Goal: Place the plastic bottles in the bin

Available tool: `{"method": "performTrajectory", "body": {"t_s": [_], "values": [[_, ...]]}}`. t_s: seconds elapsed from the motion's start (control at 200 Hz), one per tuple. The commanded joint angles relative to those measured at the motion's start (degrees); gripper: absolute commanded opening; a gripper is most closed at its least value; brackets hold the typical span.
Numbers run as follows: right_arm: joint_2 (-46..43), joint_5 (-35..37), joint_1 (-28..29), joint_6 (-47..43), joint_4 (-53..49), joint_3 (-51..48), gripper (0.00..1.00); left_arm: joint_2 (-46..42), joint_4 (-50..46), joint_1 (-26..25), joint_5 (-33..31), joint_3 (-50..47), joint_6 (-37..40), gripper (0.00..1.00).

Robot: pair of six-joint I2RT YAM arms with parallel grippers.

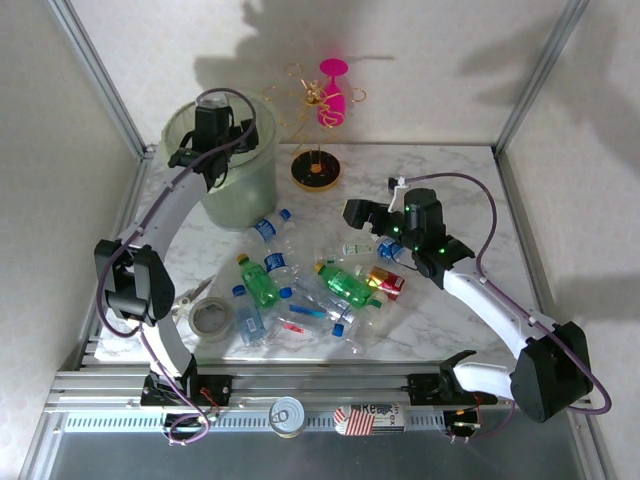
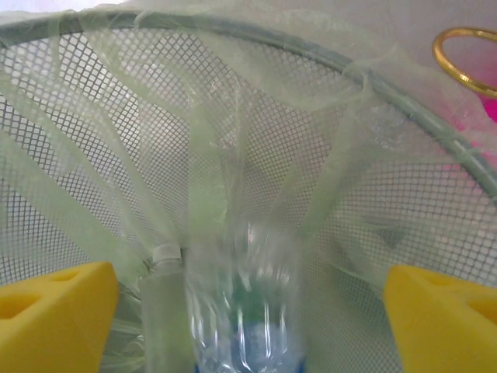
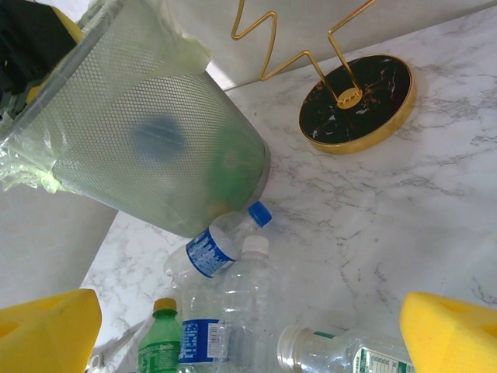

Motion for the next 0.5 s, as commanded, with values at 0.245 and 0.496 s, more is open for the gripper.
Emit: {"method": "performTrajectory", "body": {"t_s": [0.245,0.496], "values": [[4.8,0.0,0.9,-4.7,3.1,0.2,0.99,-14.0,-3.2,-1.2,7.5,-4.2,-3.4,1.00],[10.1,-0.4,1.0,-6.2,3.4,2.6,0.99,-28.9,-5.1,-7.8,6.6,-20.3,-8.6,1.00]]}}
